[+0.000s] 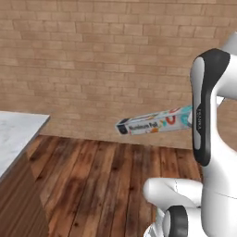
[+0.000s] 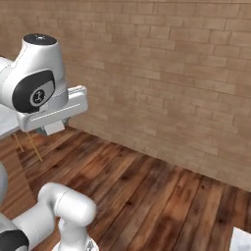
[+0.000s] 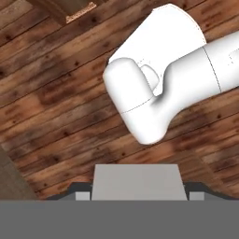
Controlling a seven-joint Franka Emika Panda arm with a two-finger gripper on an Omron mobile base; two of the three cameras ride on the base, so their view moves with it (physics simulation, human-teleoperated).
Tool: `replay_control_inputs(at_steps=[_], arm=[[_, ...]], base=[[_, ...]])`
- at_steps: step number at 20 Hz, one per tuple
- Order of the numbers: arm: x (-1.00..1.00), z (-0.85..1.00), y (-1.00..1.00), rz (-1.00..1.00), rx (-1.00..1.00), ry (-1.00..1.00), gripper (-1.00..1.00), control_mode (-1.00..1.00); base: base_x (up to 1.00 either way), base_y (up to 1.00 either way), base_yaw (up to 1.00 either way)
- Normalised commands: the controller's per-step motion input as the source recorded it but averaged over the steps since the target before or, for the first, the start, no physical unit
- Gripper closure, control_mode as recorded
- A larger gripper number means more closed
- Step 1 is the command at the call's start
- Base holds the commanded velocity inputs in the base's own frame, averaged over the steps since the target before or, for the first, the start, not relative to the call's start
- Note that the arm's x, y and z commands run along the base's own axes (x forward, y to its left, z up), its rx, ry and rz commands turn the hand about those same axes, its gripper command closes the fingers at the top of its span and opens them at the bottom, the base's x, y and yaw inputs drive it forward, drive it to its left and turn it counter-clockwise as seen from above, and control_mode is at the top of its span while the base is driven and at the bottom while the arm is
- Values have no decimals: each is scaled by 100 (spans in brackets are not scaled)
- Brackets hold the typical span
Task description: Retrieve the tupperware and aluminum foil from the cabinet and place them on the dining counter near the plate with sweet potato and cucumber to prepare for storing leftovers.
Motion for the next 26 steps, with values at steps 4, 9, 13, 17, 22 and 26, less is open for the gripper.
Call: replay_control_inputs(at_steps=[4,9,13,17,22,26], arm=[[0,0,0,0,0,0,100,100],[0,0,0,0,0,0,100,100],[0,0,0,0,0,0,100,100],[0,0,0,0,0,0,100,100],[0,0,0,0,0,0,100,100],[0,0,0,0,0,0,100,100]], base=[[100,-46,51],[100,-59,49],[100,-98,39],[100,-94,39],[100,-77,42],[100,-57,50]])
